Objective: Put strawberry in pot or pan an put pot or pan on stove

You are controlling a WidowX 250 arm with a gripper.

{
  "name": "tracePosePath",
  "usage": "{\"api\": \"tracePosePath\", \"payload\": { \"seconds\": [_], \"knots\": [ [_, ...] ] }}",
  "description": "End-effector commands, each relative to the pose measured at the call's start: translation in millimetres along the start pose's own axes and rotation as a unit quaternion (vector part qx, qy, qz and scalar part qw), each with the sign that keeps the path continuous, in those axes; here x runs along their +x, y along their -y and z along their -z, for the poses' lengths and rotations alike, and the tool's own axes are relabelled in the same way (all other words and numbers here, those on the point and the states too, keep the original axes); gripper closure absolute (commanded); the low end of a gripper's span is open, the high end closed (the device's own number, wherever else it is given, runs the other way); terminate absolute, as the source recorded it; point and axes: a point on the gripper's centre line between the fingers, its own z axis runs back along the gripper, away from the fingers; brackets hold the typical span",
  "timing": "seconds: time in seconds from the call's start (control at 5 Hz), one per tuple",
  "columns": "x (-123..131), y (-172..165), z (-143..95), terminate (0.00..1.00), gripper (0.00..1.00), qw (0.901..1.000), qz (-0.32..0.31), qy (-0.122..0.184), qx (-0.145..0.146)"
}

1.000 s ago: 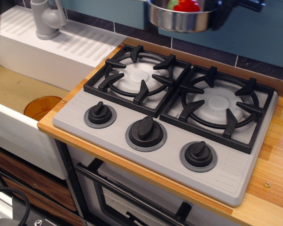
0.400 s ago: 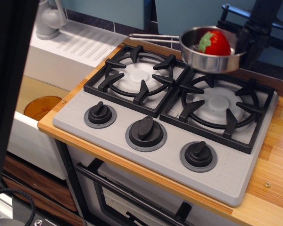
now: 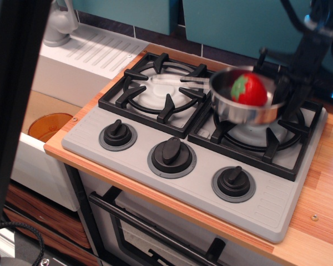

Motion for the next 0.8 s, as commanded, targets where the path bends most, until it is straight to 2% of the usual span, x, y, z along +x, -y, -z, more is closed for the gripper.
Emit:
{"api": "tracePosePath", "payload": {
  "seconds": [0.0, 0.4, 0.6],
  "knots": [
    [9, 4, -24, 0.0, 0.0, 0.9966, -0.009, 0.076, -0.03],
    [8, -5, -34, 0.0, 0.0, 0.9974, -0.011, 0.067, -0.023],
    [6, -13, -49, 0.0, 0.0, 0.9983, -0.008, 0.054, -0.02]
  ]
}}
